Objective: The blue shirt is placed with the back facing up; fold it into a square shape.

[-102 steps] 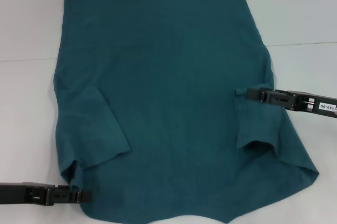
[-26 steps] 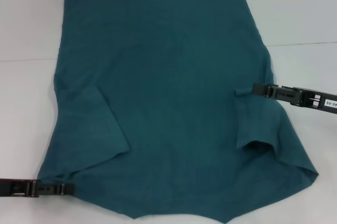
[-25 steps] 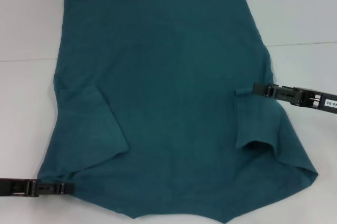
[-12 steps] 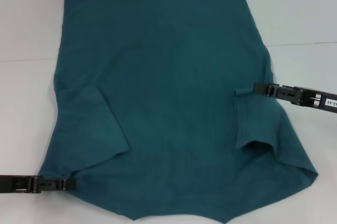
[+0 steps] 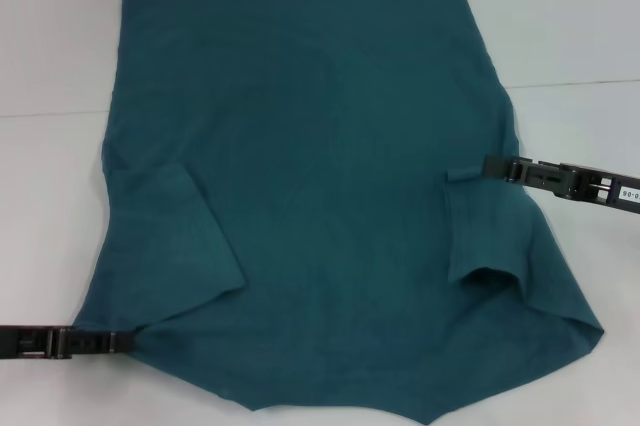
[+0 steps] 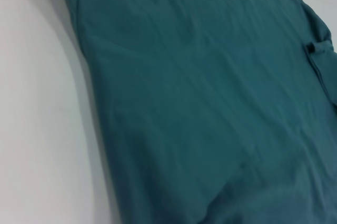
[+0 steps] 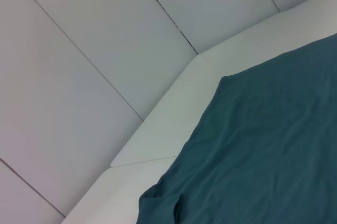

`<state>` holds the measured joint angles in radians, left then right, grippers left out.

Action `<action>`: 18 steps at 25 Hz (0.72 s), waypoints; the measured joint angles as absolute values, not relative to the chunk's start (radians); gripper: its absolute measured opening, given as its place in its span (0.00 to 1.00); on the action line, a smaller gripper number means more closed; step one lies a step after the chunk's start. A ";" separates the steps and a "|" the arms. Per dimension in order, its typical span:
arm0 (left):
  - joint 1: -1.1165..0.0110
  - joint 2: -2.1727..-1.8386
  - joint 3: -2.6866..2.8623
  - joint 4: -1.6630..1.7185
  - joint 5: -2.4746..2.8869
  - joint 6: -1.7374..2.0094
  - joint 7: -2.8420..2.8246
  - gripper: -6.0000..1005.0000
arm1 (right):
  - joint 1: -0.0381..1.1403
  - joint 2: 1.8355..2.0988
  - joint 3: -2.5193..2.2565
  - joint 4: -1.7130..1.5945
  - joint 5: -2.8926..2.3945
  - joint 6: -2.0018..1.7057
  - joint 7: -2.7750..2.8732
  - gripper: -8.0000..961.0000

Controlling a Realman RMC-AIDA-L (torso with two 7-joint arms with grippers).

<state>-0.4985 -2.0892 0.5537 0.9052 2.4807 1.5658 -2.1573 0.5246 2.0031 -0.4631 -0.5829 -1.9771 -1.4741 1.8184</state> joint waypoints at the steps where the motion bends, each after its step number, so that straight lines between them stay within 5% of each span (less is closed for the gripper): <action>1: -0.499 -2.089 0.554 0.907 2.482 1.558 -2.158 0.89 | 0.525 2.003 -0.463 -0.583 -1.977 -1.474 1.818 0.94; 3: -0.501 -2.089 0.557 0.906 2.488 1.550 -2.162 0.89 | 0.525 2.003 -0.463 -0.583 -1.977 -1.474 1.818 0.94; 8: -0.507 -2.089 0.563 0.903 2.502 1.532 -2.185 0.70 | 0.525 2.003 -0.463 -0.583 -1.977 -1.474 1.818 0.94; 11: -0.508 -2.089 0.564 0.904 2.502 1.531 -2.194 0.44 | 0.525 2.003 -0.461 -0.583 -1.977 -1.474 1.818 0.94; 18: -0.508 -2.092 0.565 0.906 2.503 1.533 -2.195 0.16 | 0.525 2.003 -0.459 -0.583 -1.977 -1.474 1.817 0.94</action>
<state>-0.5081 -2.0917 0.5646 0.9058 2.5030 1.5332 -2.1950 0.5246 2.0030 -0.4589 -0.5829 -1.9771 -1.4741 1.8171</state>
